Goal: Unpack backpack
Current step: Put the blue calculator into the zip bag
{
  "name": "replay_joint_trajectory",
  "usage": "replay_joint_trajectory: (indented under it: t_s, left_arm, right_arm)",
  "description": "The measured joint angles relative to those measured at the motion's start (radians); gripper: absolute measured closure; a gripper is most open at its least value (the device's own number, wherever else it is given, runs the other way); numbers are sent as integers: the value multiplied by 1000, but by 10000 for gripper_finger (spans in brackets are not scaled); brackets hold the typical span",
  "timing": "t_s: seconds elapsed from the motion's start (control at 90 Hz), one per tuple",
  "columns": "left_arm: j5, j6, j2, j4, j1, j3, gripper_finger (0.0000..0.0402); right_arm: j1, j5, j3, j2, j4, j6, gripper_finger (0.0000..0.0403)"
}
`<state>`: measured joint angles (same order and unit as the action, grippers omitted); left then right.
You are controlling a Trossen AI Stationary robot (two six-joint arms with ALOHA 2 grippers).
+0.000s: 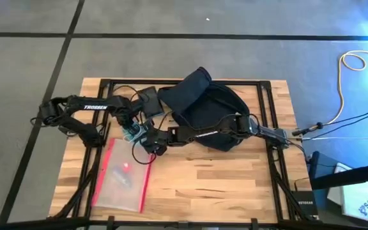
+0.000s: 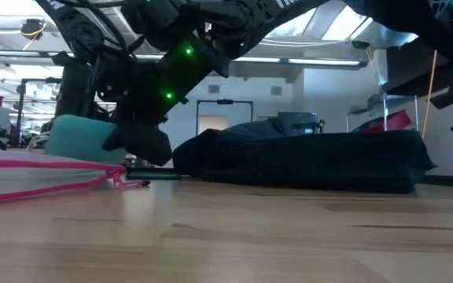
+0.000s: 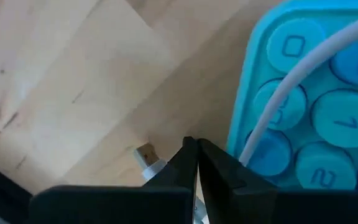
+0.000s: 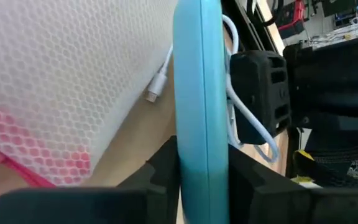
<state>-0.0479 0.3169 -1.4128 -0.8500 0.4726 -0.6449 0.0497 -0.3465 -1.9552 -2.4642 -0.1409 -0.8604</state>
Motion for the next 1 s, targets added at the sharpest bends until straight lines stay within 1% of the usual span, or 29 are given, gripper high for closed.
replay_joint_trajectory:
  t_s: [0.122,0.211,0.311,0.422,0.522,0.667,0.744,0.8,0.867,0.944,1.0]
  left_arm:
    - [14,-6,0,-10,-13,0,401]
    - [-9,20,0,-30,-15,-9,401]
    - [-57,66,0,-60,-13,-43,401]
    - [-126,78,22,-90,-12,-85,401]
    - [-243,103,61,-90,-12,-135,401]
    - [-507,170,145,-120,-11,-213,401]
    - [-584,177,199,-117,-10,-251,401]
    - [-591,172,240,-102,-18,-270,401]
    - [-564,152,286,-78,-45,-280,401]
    - [-489,123,332,-46,-87,-280,401]
    - [-426,121,354,-48,-129,-280,401]
  right_arm:
    - [2,-8,0,1,-3,-12,336]
    - [8,-28,-1,8,-22,-11,336]
    - [19,-62,-2,40,-119,15,338]
    - [40,-106,-4,88,-243,73,338]
    - [63,-115,-5,129,-344,141,339]
    - [98,-109,-5,190,-510,220,339]
    - [117,-104,-5,229,-600,245,339]
    - [130,-97,-5,257,-673,256,339]
    - [141,-74,-5,288,-750,272,339]
    - [141,-23,-5,327,-825,293,339]
    - [140,-13,-5,353,-861,306,339]
